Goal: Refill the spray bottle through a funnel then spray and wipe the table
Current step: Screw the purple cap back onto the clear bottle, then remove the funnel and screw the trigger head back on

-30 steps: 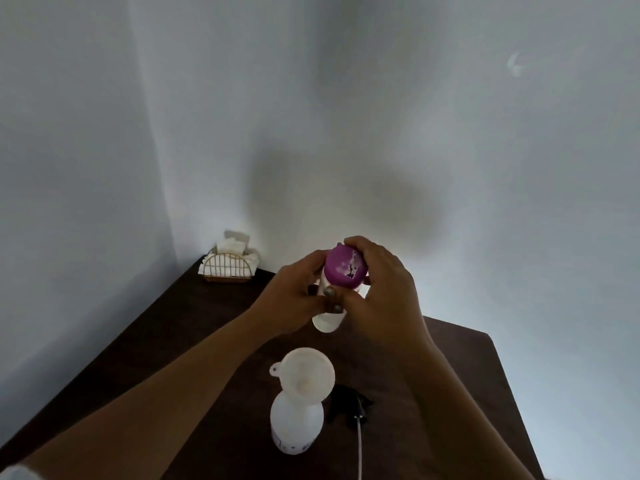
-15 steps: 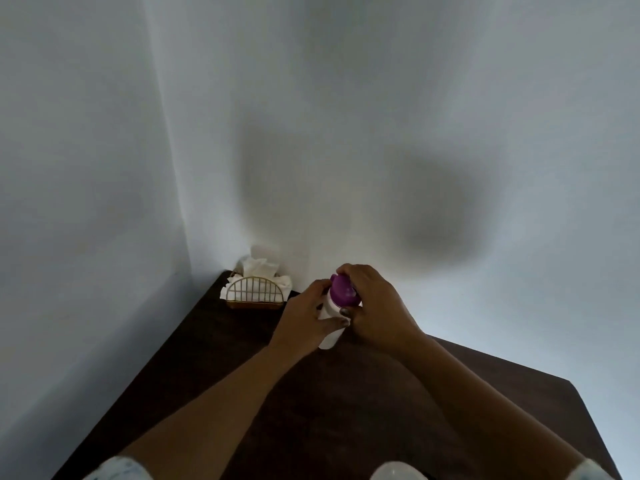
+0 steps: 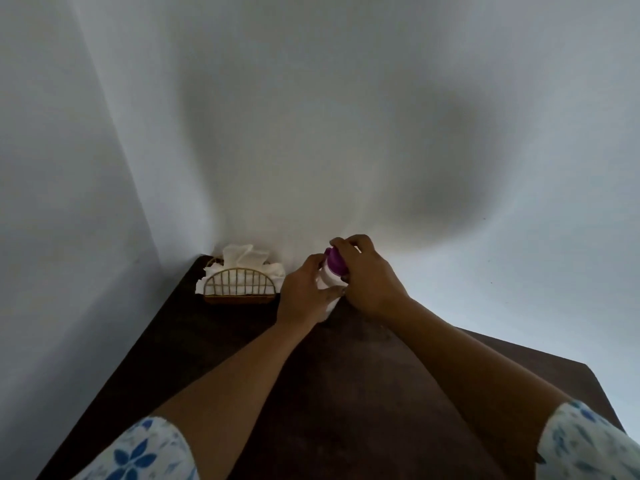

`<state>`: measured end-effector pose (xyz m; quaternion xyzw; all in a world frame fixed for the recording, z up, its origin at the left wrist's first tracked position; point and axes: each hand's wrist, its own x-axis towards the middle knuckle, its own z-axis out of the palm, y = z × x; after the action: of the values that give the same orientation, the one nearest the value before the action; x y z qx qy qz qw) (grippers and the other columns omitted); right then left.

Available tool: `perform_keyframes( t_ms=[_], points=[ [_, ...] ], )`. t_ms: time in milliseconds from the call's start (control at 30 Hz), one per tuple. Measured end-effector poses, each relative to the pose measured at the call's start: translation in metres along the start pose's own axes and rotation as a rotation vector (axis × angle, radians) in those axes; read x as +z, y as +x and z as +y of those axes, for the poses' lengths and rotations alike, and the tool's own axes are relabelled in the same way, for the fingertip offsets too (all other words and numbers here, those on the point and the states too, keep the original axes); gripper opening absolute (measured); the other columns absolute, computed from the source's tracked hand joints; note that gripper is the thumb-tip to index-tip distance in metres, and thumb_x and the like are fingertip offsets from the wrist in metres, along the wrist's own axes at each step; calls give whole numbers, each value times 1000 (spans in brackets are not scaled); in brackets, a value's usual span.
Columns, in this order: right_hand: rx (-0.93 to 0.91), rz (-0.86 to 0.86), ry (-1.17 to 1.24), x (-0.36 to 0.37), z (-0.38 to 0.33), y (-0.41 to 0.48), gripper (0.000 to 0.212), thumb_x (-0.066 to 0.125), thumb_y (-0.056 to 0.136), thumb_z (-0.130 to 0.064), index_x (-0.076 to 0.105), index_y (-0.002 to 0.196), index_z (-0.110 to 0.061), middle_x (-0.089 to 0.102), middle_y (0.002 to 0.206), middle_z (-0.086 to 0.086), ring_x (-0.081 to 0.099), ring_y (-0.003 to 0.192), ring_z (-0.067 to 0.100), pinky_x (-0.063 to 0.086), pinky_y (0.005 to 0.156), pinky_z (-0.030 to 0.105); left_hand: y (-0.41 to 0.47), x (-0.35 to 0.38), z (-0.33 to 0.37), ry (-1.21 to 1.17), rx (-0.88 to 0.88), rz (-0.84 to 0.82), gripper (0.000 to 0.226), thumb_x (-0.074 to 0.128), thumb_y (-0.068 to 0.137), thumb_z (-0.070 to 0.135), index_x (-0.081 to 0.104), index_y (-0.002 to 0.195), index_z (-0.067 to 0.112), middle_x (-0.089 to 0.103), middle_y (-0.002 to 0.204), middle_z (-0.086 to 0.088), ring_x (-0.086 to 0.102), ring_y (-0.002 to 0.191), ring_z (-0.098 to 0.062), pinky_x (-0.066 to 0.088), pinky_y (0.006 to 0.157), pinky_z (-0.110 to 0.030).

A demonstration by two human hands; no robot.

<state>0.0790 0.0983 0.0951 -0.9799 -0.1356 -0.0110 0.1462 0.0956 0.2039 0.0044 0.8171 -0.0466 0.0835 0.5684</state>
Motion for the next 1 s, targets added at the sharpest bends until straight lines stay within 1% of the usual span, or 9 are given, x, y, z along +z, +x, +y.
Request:
perform_keyframes(
  t_ms=[67,233,333,433,533,633,733,867,1000],
  points=[
    [16,-2,12,0,4,6,70,66,78,-2,36,140,-15,36,140,12,55,112,33,50,94,37,5,4,-2,-10,1,1,56,78,70,29,53,119,19,65,116,-3,60,106,-20,51,89,-35],
    [6,-2,19,1,11,15,71,59,81,2,31,144,-14,32,147,13,45,126,33,46,100,40,17,8,-6,-28,13,-1,56,79,69,24,54,119,16,65,115,-4,60,106,-19,46,85,-24],
    [-8,-63,-46,2,11,18,80,58,82,3,19,148,-17,15,157,11,35,135,33,41,105,39,19,6,-6,-66,-1,-10,57,79,70,21,53,120,14,64,117,-6,59,108,-21,48,89,-27],
    [-6,-155,-116,4,12,17,94,61,81,3,3,150,-20,-7,159,9,31,137,35,44,101,40,15,7,-4,-41,5,-28,60,75,74,22,47,127,13,60,124,-7,56,115,-23,44,95,-29],
    [2,-183,-144,4,15,9,103,64,82,-4,-12,148,-23,-23,155,12,6,144,39,38,107,47,5,6,-3,36,-7,-68,76,70,79,29,28,141,15,40,145,-6,40,131,-21,31,99,-23],
    [37,-127,-99,1,17,-4,108,65,83,-8,-21,145,-26,-31,152,13,-7,143,38,41,103,46,-11,-2,0,44,-21,10,85,68,80,34,16,146,18,20,155,-3,19,141,-18,19,108,-28],
    [53,-88,-29,-5,18,-27,108,65,83,-13,-23,144,-28,-32,152,12,-10,143,35,41,101,41,-37,-14,13,18,-19,108,79,68,81,28,22,144,18,25,153,-3,22,140,-18,22,107,-30],
    [81,-93,62,-17,21,-62,105,65,84,-18,-21,145,-29,-31,152,9,-12,144,30,31,109,41,-84,-28,35,-12,20,74,69,67,82,23,30,141,15,35,148,-5,31,136,-15,30,109,-32],
    [93,-69,197,-37,23,-109,97,63,87,-25,-12,147,-29,-27,154,7,-7,145,28,23,115,48,-144,-37,69,-164,37,41,58,66,80,23,41,133,17,47,137,1,42,126,-1,35,102,-16]
  ],
)
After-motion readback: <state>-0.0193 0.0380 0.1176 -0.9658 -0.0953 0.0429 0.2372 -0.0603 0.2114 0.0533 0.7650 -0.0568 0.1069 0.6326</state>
